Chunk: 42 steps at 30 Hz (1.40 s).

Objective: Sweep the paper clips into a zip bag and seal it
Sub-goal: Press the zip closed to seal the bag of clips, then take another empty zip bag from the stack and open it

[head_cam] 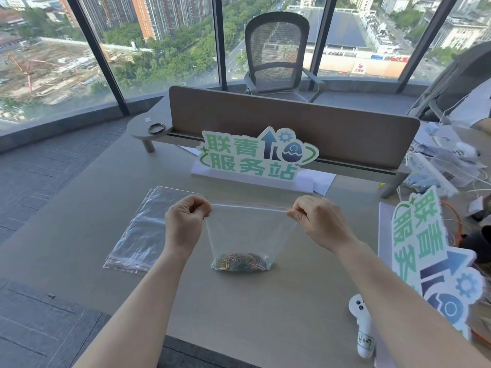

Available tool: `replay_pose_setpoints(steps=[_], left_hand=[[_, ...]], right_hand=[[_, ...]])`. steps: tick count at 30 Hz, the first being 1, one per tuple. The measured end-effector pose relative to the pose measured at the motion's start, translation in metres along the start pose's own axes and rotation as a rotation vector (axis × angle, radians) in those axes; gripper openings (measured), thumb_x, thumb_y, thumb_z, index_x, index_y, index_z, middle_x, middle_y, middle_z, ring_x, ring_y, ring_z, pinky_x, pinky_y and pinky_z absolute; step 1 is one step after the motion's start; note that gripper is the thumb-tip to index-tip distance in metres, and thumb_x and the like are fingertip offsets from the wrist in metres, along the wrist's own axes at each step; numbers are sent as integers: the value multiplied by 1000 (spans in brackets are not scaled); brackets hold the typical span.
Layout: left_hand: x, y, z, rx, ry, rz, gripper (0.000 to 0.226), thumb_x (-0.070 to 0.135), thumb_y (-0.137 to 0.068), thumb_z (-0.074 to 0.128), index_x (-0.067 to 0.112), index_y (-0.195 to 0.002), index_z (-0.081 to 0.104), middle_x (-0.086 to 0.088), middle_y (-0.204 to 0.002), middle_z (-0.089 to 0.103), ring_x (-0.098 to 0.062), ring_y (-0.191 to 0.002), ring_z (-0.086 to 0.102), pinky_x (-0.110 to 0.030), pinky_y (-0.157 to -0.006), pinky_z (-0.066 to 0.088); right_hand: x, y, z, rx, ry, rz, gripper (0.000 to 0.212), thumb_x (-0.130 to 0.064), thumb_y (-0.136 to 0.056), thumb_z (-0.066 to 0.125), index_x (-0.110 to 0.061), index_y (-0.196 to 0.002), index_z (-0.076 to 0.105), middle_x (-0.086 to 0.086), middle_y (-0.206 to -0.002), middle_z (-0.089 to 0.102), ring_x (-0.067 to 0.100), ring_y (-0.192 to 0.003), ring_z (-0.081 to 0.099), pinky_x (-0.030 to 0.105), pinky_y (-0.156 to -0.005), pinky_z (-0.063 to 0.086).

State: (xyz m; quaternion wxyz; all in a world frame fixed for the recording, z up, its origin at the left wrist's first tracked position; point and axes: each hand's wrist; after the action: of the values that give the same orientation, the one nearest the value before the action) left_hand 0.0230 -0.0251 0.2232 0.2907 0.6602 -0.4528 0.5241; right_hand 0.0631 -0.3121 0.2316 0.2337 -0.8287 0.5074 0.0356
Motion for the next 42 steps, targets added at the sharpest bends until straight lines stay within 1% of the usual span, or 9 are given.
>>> replay_pose_setpoints(steps=[11,15,17,19,23,27,30,33,42], left_hand=[[2,5,3,7,14,-4,20,1,-82,66,16,-68,68,-7,-69,68,-14,-63,56,-36,-68,50],[-1,3,2,12,-27,-1,14,8,-81,71,19,-73,72,2,-68,69,-9,-63,59,-31,-70,51],[-1,4,2,22,-21,-4,7,13,-81,73,19,-83,74,4,-74,71,-10,-68,63,-33,-75,55],[0,8,1,40,2,-20,13,15,-82,73,20,-94,73,3,-84,73,-14,-76,67,-36,-82,56],[-5,20,-13,117,47,-55,14,18,-84,69,29,-92,71,2,-84,73,-17,-78,67,-41,-83,56],[-23,37,-36,210,15,-141,12,16,-85,69,27,-90,71,1,-80,73,-21,-75,69,-47,-80,56],[-42,46,-56,249,-28,-197,18,13,-85,68,31,-84,69,3,-77,73,-18,-69,68,-48,-78,56],[-65,48,-80,263,-63,-281,11,14,-86,67,24,-88,71,2,-76,72,-16,-71,68,-45,-78,56],[-137,25,-152,209,-198,-403,13,20,-87,63,19,-95,72,3,-85,72,-16,-85,68,-39,-84,55]], right_hand=[[7,3,1,17,-94,20,42,-50,-88,55,-15,-65,48,-7,-60,48,18,-55,42,27,-51,30],[2,-4,0,-1,-98,-7,48,-66,-86,47,-20,-80,60,-9,-76,60,16,-73,55,25,-59,36],[-8,-11,2,53,-92,-49,48,-63,-87,45,-19,-93,65,-7,-88,64,17,-85,58,24,-66,38],[-24,-19,3,125,-95,-78,44,-55,-90,47,-17,-100,65,-4,-96,65,19,-91,58,25,-69,40],[-68,-30,7,198,-241,-167,19,-33,-93,54,-17,-94,65,-6,-92,64,15,-85,59,29,-64,49],[-119,-33,26,124,-394,-260,7,-21,-92,58,-19,-89,64,-10,-83,62,2,-70,45,29,-57,48],[-151,-32,51,5,-497,-309,10,-21,-91,56,-17,-87,63,-6,-80,62,10,-65,48,34,-56,48],[-178,-31,83,-97,-508,-301,10,-20,-90,57,-16,-84,64,-3,-77,63,17,-67,54,33,-57,47],[-228,-25,186,-417,-388,-66,13,-18,-92,54,-15,-86,65,1,-84,67,23,-78,59,30,-61,39]])
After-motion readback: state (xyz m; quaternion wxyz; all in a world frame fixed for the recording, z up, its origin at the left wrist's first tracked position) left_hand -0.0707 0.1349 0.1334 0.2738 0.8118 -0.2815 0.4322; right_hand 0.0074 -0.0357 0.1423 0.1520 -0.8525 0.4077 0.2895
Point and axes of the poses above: each hand's wrist, its own y-axis away from the middle knuckle, its own z-axis out of the palm, x = y × z
